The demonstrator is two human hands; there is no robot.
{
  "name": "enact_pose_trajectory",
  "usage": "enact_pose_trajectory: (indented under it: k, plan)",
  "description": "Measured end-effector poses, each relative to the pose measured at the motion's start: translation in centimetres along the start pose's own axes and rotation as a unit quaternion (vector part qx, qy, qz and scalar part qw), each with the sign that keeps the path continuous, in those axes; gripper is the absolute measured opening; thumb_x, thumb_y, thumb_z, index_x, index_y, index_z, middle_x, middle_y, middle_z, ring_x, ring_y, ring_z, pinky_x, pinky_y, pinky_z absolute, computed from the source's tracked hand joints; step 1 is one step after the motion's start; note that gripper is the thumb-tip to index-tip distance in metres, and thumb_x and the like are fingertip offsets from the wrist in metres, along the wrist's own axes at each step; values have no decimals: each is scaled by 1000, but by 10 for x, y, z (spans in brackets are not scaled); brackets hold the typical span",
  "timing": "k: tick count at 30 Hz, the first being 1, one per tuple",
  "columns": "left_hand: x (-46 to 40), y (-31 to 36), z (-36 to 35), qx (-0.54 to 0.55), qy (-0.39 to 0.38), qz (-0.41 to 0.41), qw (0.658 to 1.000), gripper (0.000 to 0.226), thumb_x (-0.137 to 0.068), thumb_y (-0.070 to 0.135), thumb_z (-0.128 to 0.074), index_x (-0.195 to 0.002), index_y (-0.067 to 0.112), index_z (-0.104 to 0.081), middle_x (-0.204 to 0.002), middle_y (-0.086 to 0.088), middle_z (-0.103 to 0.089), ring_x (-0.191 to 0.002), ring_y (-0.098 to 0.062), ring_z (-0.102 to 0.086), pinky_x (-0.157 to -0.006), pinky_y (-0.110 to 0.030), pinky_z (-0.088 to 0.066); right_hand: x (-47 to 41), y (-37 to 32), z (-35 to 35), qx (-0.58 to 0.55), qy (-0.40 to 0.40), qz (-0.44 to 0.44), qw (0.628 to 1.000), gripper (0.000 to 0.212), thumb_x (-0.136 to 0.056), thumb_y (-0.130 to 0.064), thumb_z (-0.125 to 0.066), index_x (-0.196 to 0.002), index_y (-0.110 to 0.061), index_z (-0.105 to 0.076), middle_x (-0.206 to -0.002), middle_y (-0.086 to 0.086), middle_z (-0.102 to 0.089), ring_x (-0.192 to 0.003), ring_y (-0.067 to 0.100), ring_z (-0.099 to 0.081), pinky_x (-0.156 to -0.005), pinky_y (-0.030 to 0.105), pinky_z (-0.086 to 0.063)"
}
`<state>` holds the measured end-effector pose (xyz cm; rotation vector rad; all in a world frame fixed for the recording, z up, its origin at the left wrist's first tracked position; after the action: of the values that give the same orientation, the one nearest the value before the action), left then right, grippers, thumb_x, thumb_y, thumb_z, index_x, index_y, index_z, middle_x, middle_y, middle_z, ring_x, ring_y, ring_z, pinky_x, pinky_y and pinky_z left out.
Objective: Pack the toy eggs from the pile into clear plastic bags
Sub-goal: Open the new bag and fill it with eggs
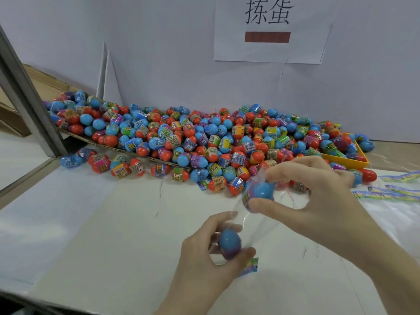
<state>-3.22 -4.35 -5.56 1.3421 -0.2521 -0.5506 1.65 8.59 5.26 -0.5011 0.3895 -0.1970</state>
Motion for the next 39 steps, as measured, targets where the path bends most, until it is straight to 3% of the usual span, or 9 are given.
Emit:
enact_pose_trajectory:
  k: [6,10,12,17,22,25,33,36,39]
  plan:
    - [-4,-2,-7,76,-35,44,996,50,-50,28,-84,-94,33,-62,-87,18,-71,-77,-4,-67,-65,-11,-49,-11,-1,-10,141,-200,34,969,25,-66,-57,-66,-78,-55,-45,-88,-36,-50,-90,-1,-25,-67,31,-11]
    - [-4,-7,-14,134,-70,86,985,54,-44,29,-92,-92,28,-68,-85,8,-73,-74,-9,-69,-67,-18,-54,-15,0,-8,129,-230,48,964,22,-61,-69,-51,-79,-56,-53,-79,-38,-58,-94,-13,-36,-69,31,-16]
    - [-5,-7,-16,169,-83,100,977,44,-47,25,-84,-89,30,-73,-80,2,-74,-72,-13,-69,-64,-19,-53,-17,2,-7,128,-234,60,962,41,-55,-76,-30,-77,-57,-59,-84,-41,-57,-95,-18,-37,-69,29,-16]
    - [-6,-1,-15,222,-98,97,965,24,-59,16,-74,-82,17,-74,-70,-4,-70,-66,-18,-69,-58,-19,-51,-17,12,-9,112,-204,58,971,59,-55,-73,-5,-72,-48,-56,-83,-10,-58,-95,-10,-33,-72,24,-14]
    - [-6,5,-15,216,-122,90,965,25,-62,19,-72,-87,22,-73,-72,-2,-69,-66,-15,-69,-59,-18,-50,-11,10,-5,-12,-169,65,983,32,-58,-76,-31,-71,-62,-57,-90,-20,-48,-95,-16,-27,-80,12,-21]
    - [-6,8,-17,194,-152,85,965,26,-64,27,-78,-89,29,-72,-77,-2,-72,-70,-15,-70,-60,-18,-51,-7,8,-15,11,-220,87,972,41,-49,-77,-43,-82,-59,-57,-98,-36,-42,-98,-23,-21,-76,2,-17]
    - [-2,-2,-26,210,-150,113,959,29,-66,36,-77,-92,27,-69,-81,1,-74,-74,-15,-71,-61,-21,-54,-7,13,-28,95,-244,90,961,51,-48,-79,-32,-71,-46,-63,-91,-26,-51,-103,3,-32,-76,27,-17]
    - [0,-7,-29,217,-143,122,958,38,-63,20,-83,-97,20,-67,-84,3,-74,-73,-10,-70,-62,-18,-52,-8,15,-32,159,-252,96,950,63,-44,-80,-19,-67,-40,-62,-91,-20,-54,-101,-5,-28,-67,27,-11]
    - [0,-11,-30,215,-134,115,961,42,-55,13,-78,-94,23,-68,-89,0,-75,-77,-11,-70,-63,-17,-51,-9,17,-34,194,-254,108,941,77,-45,-79,-9,-70,-31,-64,-84,-10,-64,-91,1,-45,-65,24,-9]
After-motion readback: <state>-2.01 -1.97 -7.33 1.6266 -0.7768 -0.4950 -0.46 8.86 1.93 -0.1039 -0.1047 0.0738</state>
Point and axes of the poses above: each hand's wrist, its own x-axis away from the middle knuckle, its own z-axis out of the back of the hand, y = z × x, the point moved 7 cm from there along -x, towards the middle knuckle
